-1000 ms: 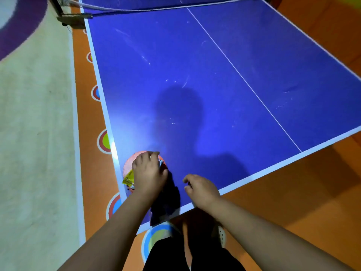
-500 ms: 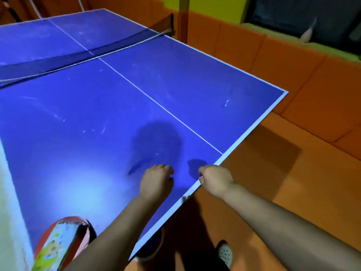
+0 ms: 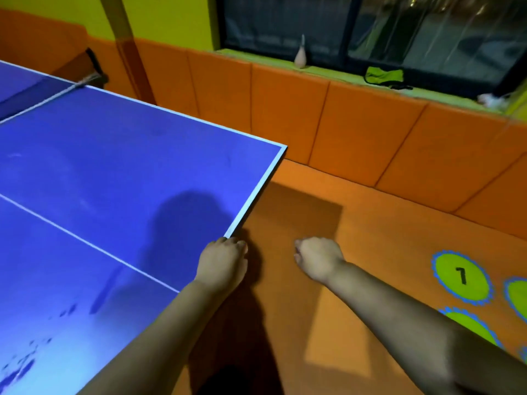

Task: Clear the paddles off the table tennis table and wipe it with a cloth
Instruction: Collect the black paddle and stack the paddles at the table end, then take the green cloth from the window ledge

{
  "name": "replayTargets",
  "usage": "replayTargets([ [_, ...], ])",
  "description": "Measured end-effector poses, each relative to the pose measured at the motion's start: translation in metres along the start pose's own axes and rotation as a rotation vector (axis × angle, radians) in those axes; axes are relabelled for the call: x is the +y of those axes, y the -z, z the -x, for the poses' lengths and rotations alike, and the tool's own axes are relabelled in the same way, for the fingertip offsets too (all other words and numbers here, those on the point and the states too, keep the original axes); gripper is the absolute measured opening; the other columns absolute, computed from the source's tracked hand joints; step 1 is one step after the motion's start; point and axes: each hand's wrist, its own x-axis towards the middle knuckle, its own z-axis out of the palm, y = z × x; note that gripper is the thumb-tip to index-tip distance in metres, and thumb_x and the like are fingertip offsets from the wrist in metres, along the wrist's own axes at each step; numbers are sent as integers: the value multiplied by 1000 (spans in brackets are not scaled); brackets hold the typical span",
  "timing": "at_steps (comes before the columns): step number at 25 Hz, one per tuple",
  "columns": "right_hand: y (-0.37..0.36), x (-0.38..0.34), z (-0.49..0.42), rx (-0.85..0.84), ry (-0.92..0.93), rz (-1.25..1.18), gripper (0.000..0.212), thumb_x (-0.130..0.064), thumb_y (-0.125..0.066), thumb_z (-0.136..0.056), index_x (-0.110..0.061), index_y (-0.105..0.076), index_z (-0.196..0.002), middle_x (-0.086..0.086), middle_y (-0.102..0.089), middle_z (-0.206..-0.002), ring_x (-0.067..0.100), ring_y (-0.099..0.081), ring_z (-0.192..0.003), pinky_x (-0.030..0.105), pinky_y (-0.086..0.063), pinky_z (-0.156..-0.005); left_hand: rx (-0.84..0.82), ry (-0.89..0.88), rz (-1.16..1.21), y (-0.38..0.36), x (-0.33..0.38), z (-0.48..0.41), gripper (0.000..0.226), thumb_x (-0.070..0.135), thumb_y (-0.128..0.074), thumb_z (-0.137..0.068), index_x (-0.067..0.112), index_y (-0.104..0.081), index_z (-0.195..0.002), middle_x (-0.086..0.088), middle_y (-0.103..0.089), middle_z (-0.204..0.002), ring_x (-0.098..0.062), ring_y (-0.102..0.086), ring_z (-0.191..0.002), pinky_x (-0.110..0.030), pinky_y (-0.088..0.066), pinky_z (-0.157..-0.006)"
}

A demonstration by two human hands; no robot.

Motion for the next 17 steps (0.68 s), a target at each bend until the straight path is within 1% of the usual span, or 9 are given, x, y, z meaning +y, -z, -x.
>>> replayTargets([
  [2, -3, 38, -23, -11, -39, -25, 23, -25, -39, -101, -13, -56, -112, 10, -63, -111, 32, -60, -99, 33, -36, -63, 5, -26, -13, -7, 14, -47, 28, 15, -79, -45, 18, -53, -53, 3, -49, -50, -22, -50, -43, -19, -5, -43],
  [3, -3, 54, -34, -17, -55, -34, 23, -25, -39, -101, -13, -56, -111, 10, -63, -109, 32, -60, -96, 34, -37, -63, -20, -39, -19, -9, 20, -68, 24, 17, -79, -50, 18, -56, -57, 2, -52, -53, -22, -52, -46, -20, -5, -43],
  [4, -2, 69, -46, -20, -71, -40, 23, -24, -39, -101, -13, -56, -110, 10, -63, -107, 31, -59, -91, 35, -38, -62, -57, -54, -13, -12, 24, -88, 16, 19, -76, -58, 16, -61, -65, -1, -57, -60, -24, -56, -54, -20, -10, -43],
  [5, 0, 87, -62, -19, -89, -46, 22, -24, -39, -101, -13, -56, -110, 9, -63, -105, 30, -57, -85, 35, -39, -62, -59, -74, 14, -19, 28, -114, 10, 21, -69, -70, 15, -64, -78, -3, -62, -72, -25, -59, -67, -22, -20, -46],
  [6, 2, 106, -79, -20, -106, -50, 22, -23, -38, -101, -13, -55, -111, 9, -63, -103, 29, -52, -79, 35, -40, -61, -52, -69, 23, -27, 31, -142, 14, 23, -59, -79, 16, -64, -91, -3, -64, -85, -25, -60, -81, -25, -28, -53],
  [7, 6, 125, -96, -20, -123, -49, 23, -24, -38, -102, -13, -55, -113, 9, -61, -101, 27, -48, -77, 34, -39, -61, -54, -73, 22, -32, 34, -172, 20, 25, -52, -85, 18, -62, -101, -2, -63, -95, -23, -57, -91, -26, -31, -60],
  [8, 12, 146, -115, -20, -142, -49, 23, -24, -38, -102, -13, -55, -114, 9, -60, -98, 28, -48, -78, 34, -39, -62, -56, -75, 31, -35, 37, -204, 24, 26, -48, -88, 21, -61, -107, 1, -61, -100, -20, -55, -97, -26, -33, -64],
  [12, 46, 225, -187, 0, -222, -60, 23, -25, -40, -101, -15, -57, -112, 9, -63, -110, 32, -59, -99, 34, -41, -68, -48, -71, 85, -39, 48, -331, 26, 27, -48, -88, 19, -62, -109, 3, -63, -106, -19, -56, -100, -26, -44, -72],
  [17, 80, 327, -261, 35, -319, -117, 23, -22, -39, -101, -15, -58, -112, 9, -62, -108, 32, -58, -96, 33, -35, -63, -51, -150, 78, -45, 87, -479, 29, 32, -50, -89, 24, -58, -116, 4, -60, -115, -17, -52, -110, -28, -46, -81],
])
